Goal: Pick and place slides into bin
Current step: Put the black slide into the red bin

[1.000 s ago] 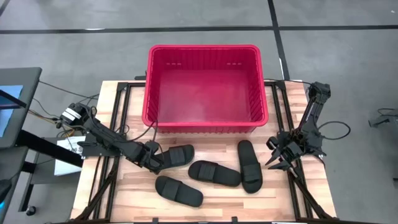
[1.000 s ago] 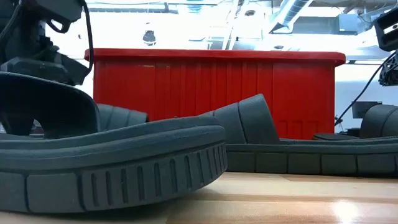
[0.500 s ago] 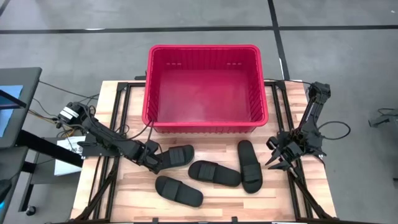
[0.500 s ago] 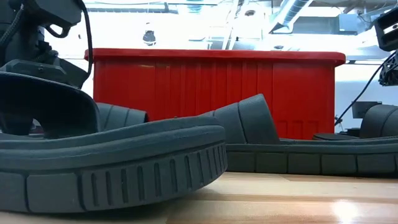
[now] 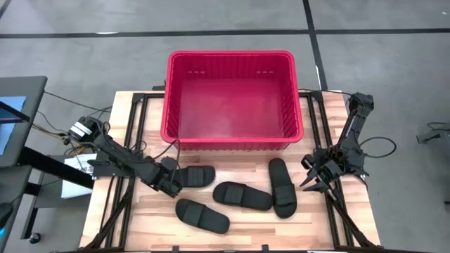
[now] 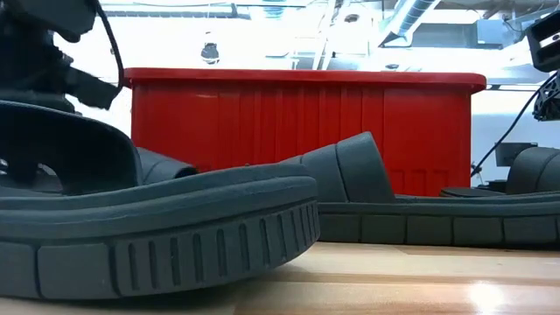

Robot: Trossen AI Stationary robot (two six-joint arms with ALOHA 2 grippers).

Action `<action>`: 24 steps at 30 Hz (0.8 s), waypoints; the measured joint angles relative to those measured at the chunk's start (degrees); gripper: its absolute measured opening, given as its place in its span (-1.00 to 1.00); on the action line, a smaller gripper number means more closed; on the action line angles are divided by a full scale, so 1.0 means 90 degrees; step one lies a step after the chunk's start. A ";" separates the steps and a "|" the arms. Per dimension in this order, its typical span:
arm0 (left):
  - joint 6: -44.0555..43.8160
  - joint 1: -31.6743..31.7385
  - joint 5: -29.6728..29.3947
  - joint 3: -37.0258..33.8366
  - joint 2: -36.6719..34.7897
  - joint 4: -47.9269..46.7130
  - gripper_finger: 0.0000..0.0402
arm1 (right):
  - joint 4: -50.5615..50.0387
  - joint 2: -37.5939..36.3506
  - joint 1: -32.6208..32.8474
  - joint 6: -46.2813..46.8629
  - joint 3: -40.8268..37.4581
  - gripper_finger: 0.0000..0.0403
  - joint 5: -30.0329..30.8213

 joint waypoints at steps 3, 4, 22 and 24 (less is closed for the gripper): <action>0.0062 -0.0067 -0.0065 0.0331 -0.0004 -0.0586 -1.00 | -0.0001 0.0001 0.0001 0.0000 0.0000 -0.65 0.0000; 0.0121 -0.0085 -0.0074 0.0434 -0.0007 -0.0782 -1.00 | 0.0002 -0.0002 0.0000 0.0001 0.0000 -0.65 -0.0001; 0.0948 -0.0454 -0.0341 0.2885 -0.0052 -0.3224 -1.00 | 0.0001 0.0000 0.0001 0.0000 0.0000 -0.65 0.0000; 0.0954 -0.0511 -0.0387 0.3154 -0.0118 -0.3208 -1.00 | 0.0001 0.0001 0.0000 -0.0001 0.0000 -0.65 0.0000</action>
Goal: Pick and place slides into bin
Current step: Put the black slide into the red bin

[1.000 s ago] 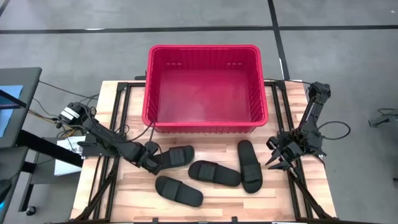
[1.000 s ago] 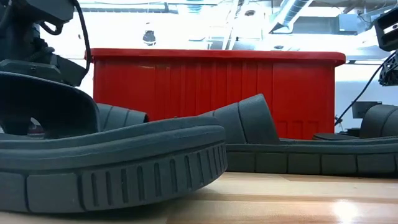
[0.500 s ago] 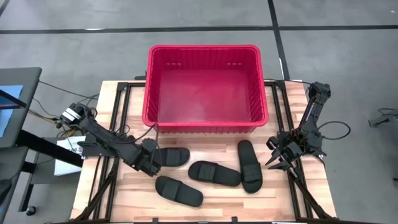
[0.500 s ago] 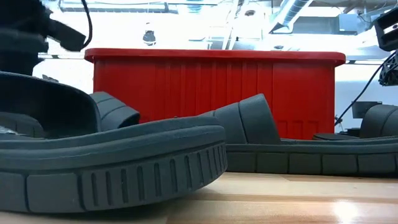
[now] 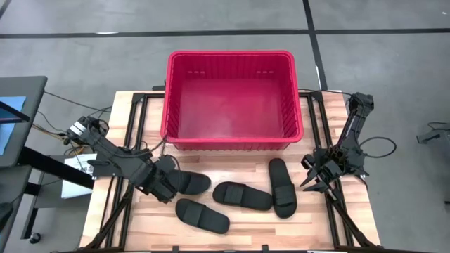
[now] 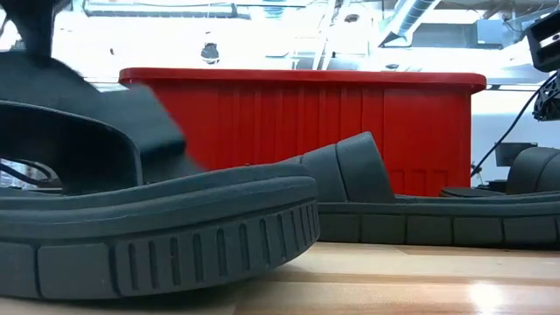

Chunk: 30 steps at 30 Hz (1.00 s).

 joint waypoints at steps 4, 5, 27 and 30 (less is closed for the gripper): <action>0.0000 -0.0079 -0.0227 0.0516 -0.0048 0.0006 -1.00 | 0.0000 -0.0002 0.0000 0.0000 0.0000 -0.65 -0.0001; -0.0002 -0.0097 -0.0290 0.0628 -0.0058 0.0006 -1.00 | -0.0002 -0.0001 0.0001 0.0000 0.0000 -0.65 0.0000; 0.1365 0.0280 -0.1616 0.2401 -0.0078 -0.0002 -1.00 | -0.0001 0.0000 0.0000 0.0000 0.0000 -0.65 -0.0001; 0.1921 0.0596 -0.1739 0.2632 -0.0078 -0.0002 -1.00 | -0.0001 -0.0001 0.0001 -0.0001 0.0000 -0.65 -0.0001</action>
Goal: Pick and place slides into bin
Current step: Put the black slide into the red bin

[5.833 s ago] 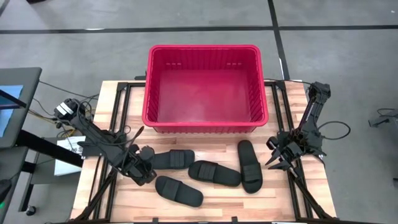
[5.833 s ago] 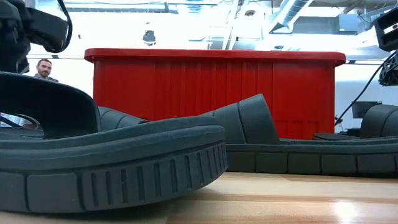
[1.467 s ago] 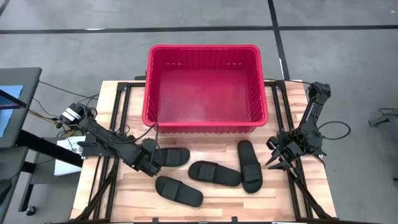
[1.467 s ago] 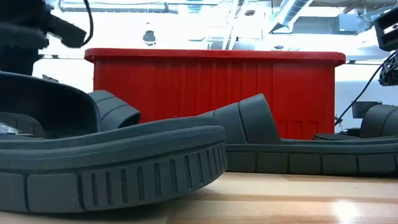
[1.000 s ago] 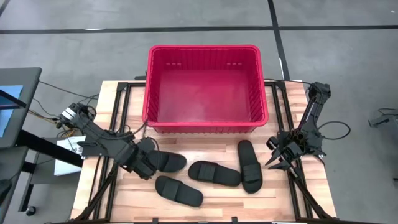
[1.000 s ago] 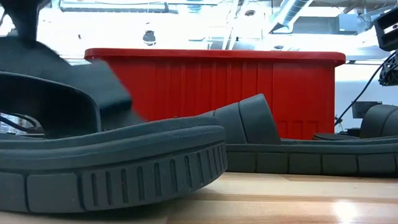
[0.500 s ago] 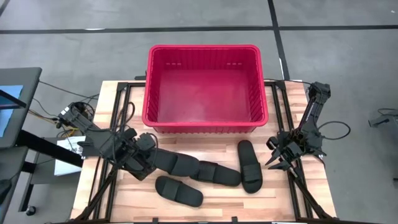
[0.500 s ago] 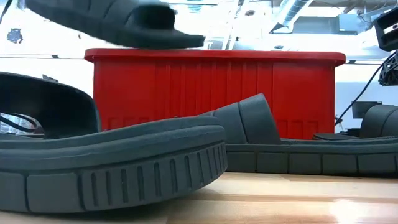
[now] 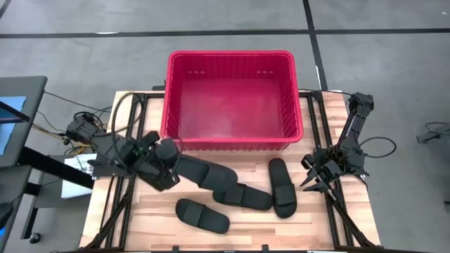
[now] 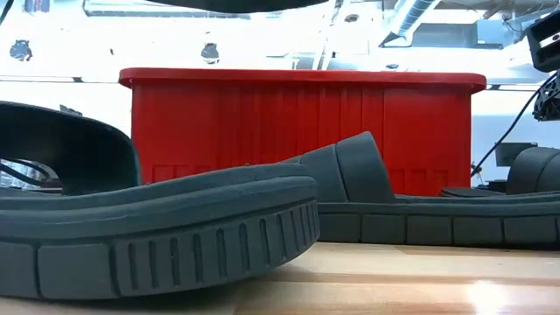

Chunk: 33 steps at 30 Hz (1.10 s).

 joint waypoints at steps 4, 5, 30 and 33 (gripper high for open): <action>0.0858 0.0488 -0.0046 0.0370 0.0000 0.0000 -1.00 | 0.0000 0.0000 -0.0001 0.0000 0.0000 -0.65 0.0001; 0.1092 0.0624 -0.0047 0.0473 0.0000 -0.0002 -1.00 | 0.0000 0.0001 0.0001 0.0002 0.0000 -0.65 -0.0001; 0.7028 0.4364 0.0432 0.2556 -0.0002 0.0006 -1.00 | 0.0000 -0.0001 -0.0001 0.0000 0.0000 -0.65 0.0001; 0.7660 0.4853 0.0441 0.2566 0.0000 0.0122 -1.00 | 0.0000 0.0000 0.0000 0.0000 0.0000 -0.65 0.0001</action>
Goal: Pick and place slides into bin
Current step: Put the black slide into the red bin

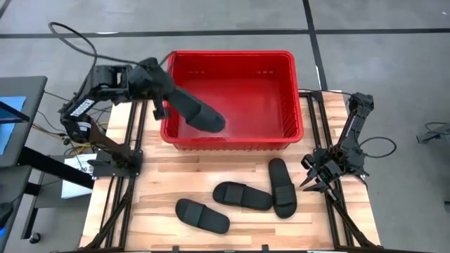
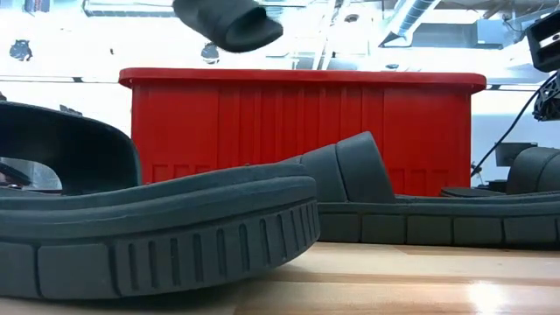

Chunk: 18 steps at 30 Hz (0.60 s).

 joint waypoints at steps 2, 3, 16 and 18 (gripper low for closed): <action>0.0405 0.0317 0.0108 -0.0008 0.0000 0.0202 -1.00 | 0.0000 0.0001 -0.0001 0.0000 0.0000 -0.65 -0.0002; 0.0590 0.0466 0.0211 -0.0031 -0.0002 0.0362 -1.00 | 0.0000 0.0001 0.0001 0.0002 0.0000 -0.65 -0.0002; 0.1700 0.1453 0.0427 -0.0257 0.0216 0.1369 -1.00 | 0.0000 0.0001 0.0000 0.0002 0.0000 -0.65 0.0000; 0.1916 0.1559 0.0453 -0.0257 0.0347 0.1571 -1.00 | 0.0000 0.0001 0.0001 0.0000 0.0000 -0.65 0.0000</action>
